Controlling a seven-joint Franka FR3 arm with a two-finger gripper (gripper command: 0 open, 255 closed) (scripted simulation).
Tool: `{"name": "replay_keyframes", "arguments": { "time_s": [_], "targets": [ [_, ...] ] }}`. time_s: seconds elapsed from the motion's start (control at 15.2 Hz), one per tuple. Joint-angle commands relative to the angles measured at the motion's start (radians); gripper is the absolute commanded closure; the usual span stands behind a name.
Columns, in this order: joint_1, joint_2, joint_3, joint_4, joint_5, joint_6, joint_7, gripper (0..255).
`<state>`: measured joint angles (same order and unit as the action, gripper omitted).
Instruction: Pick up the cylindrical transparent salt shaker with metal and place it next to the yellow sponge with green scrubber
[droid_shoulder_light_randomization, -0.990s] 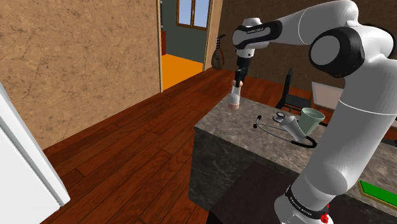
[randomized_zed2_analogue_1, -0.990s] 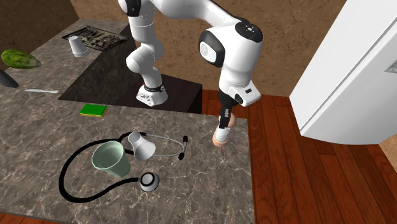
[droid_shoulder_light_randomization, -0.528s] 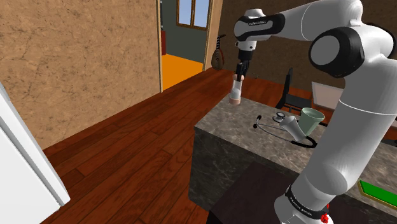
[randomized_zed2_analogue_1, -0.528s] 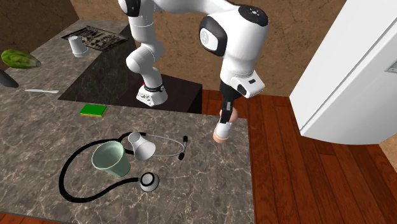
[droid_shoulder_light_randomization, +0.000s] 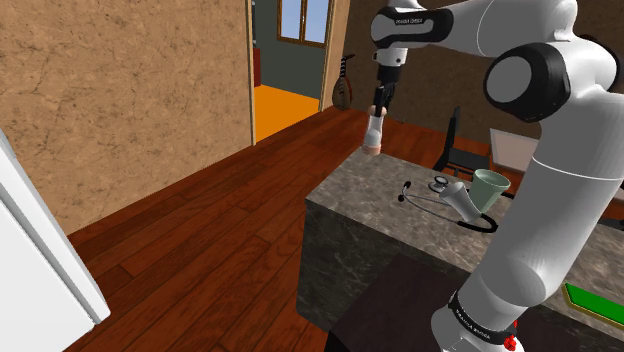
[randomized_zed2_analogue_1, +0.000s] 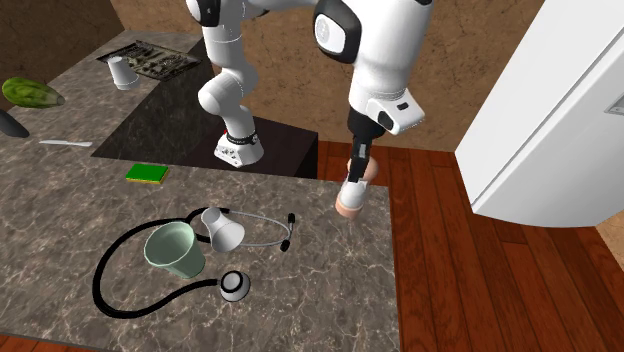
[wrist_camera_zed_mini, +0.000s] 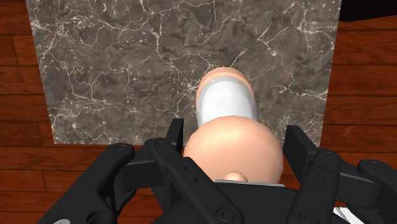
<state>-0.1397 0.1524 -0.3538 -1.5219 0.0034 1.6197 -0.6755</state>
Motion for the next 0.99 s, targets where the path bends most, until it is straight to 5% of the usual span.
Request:
{"name": "replay_keyframes", "arguments": {
  "time_s": [0.0,0.92],
  "targets": [
    [-0.002,0.007,-0.001,0.039,0.002,-0.033,-0.003,255],
    [-0.028,0.087,-0.009,0.339,0.031,-0.256,-0.026,255]
  ]
}}
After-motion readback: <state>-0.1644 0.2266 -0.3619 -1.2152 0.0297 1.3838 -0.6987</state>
